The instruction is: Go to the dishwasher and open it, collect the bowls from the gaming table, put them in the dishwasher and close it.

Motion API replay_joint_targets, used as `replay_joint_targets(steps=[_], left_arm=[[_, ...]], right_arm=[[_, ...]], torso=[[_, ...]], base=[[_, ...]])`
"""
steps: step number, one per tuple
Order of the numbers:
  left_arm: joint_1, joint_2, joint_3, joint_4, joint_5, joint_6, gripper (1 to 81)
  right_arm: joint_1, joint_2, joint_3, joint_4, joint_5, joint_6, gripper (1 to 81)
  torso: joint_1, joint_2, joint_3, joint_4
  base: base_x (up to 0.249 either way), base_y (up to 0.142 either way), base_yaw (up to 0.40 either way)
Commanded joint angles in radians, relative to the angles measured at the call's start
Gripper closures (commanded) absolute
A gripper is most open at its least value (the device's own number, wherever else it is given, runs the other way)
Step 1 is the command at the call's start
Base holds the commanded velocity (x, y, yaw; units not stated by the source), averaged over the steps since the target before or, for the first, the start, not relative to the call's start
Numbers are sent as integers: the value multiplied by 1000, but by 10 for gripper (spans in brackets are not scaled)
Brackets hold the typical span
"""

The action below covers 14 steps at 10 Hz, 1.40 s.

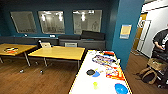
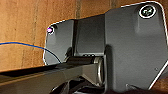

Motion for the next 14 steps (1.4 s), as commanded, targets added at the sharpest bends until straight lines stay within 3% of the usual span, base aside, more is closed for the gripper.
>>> replay_joint_targets(steps=[1,6,11,14], left_arm=[[-45,-6,13,-4,53,0,10],[-47,-8,13,-2,53,2,10],[-45,-9,13,0,53,3,10],[-45,-9,13,-2,53,1,10]], right_arm=[[45,-2,6,-11,-46,-4,10],[41,4,6,3,-45,-3,10],[41,-1,6,1,-43,-3,10],[44,-29,58,4,-43,-1,10]], torso=[[0,0,0,0],[0,0,0,0],[0,-1,0,0],[2,0,0,0]], base=[[0,0,0],[0,0,0],[137,0,0],[0,0,0]])
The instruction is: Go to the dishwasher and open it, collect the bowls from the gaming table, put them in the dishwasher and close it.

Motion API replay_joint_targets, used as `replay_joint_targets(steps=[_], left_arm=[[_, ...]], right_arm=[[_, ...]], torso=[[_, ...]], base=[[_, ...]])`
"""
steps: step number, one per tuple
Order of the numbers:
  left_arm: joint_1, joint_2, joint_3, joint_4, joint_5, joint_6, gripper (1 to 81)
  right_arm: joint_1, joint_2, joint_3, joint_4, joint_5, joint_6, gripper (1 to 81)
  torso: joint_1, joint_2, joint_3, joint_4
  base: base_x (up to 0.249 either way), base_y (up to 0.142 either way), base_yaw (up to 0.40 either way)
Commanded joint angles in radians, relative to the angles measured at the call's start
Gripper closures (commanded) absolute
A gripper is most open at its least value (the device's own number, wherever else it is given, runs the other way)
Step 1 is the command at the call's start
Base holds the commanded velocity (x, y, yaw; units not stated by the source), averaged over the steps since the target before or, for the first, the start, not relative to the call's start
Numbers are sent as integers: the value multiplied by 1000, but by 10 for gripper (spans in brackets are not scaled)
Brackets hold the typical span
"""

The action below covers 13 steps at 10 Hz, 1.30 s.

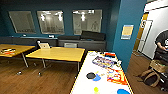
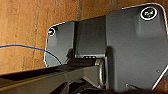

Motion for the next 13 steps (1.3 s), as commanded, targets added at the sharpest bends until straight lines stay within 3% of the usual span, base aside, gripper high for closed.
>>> replay_joint_targets(steps=[1,5,8,11,13], left_arm=[[-42,-8,19,0,56,2,10],[-42,-52,97,3,55,4,10],[-44,-57,111,4,55,4,10],[-42,-57,108,4,55,4,10],[-42,-52,107,3,55,4,10]], right_arm=[[41,-80,132,-1,-45,1,10],[53,-427,610,-2,44,12,10],[110,-646,869,28,70,31,10],[179,-856,1070,73,98,31,10],[240,-987,1184,103,98,31,10]], torso=[[0,0,0,0],[-1,0,0,0],[-1,0,0,0],[-1,0,-69,0],[-1,0,-139,0]], base=[[0,0,0],[0,0,0],[0,0,0],[0,0,0],[0,0,0]])
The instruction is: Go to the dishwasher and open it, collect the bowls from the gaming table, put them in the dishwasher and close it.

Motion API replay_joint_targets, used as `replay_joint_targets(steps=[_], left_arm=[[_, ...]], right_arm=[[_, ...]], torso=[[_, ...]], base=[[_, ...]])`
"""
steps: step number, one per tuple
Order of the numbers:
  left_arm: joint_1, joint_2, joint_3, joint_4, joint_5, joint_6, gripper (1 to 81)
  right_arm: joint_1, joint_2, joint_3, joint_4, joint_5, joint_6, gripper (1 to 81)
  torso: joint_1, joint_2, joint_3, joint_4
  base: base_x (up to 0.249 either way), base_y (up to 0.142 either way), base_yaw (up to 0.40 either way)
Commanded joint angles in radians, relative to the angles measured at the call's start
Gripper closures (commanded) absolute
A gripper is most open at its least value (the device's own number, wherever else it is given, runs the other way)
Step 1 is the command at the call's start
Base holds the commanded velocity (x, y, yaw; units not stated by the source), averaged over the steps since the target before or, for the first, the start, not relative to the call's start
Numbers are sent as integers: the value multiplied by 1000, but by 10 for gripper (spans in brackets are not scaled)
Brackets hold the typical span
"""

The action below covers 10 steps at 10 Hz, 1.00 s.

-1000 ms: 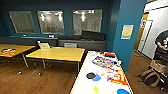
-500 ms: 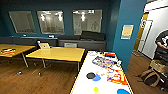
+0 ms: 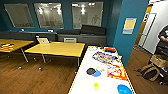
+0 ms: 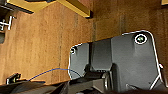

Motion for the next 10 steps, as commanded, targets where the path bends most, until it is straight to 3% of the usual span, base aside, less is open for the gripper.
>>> replay_joint_targets(steps=[1,4,6,9,10], left_arm=[[-43,-4,16,1,55,2,10],[-43,-4,16,-2,55,2,10],[-42,-4,16,-2,55,1,10],[-43,-4,15,-4,55,-1,10],[-43,-4,10,-4,55,-4,10]], right_arm=[[174,-311,302,96,14,8,10],[320,-394,368,165,-6,15,10],[455,-433,397,224,-124,16,10],[673,-401,368,311,-294,24,10],[735,-389,348,322,-353,40,10]], torso=[[0,0,-78,0],[1,0,-152,0],[1,1,-187,0],[2,2,-217,0],[2,2,-198,0]], base=[[0,0,0],[0,0,0],[0,0,0],[0,0,0],[0,0,0]])
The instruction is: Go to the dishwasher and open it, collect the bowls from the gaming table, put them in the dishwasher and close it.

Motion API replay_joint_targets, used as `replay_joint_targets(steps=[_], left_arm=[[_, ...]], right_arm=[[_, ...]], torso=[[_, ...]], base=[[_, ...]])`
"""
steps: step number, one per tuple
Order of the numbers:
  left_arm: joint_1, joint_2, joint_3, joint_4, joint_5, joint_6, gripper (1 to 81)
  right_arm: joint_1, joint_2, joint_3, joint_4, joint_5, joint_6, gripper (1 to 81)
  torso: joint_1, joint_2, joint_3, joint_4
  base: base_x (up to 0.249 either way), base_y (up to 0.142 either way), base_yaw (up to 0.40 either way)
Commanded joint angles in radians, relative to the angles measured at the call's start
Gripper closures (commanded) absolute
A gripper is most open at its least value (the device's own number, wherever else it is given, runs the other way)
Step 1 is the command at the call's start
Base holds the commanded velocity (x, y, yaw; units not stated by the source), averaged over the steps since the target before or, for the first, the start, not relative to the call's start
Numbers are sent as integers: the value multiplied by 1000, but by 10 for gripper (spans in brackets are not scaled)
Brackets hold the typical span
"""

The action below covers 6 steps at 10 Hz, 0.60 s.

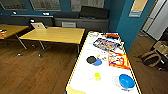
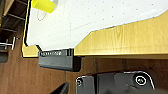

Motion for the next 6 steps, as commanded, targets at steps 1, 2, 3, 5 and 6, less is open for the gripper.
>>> replay_joint_targets(steps=[1,2,3,5,6], left_arm=[[-10,-8,11,-4,67,-3,10],[-10,-8,9,-4,67,-3,10],[-10,-7,9,-4,67,-3,10],[-10,-5,9,-4,67,-4,10],[-13,-5,11,-4,68,-4,10]], right_arm=[[297,-47,-20,105,-271,50,10],[343,-41,-42,105,-310,72,10],[393,-36,-57,105,-353,101,10],[461,-36,-85,97,-379,248,10],[496,-25,-118,97,-397,309,10]], torso=[[0,0,1,0],[0,0,-4,0],[0,0,-4,0],[0,0,-5,0],[0,0,-5,0]], base=[[0,0,0],[0,0,0],[0,0,0],[0,0,0],[0,0,0]])
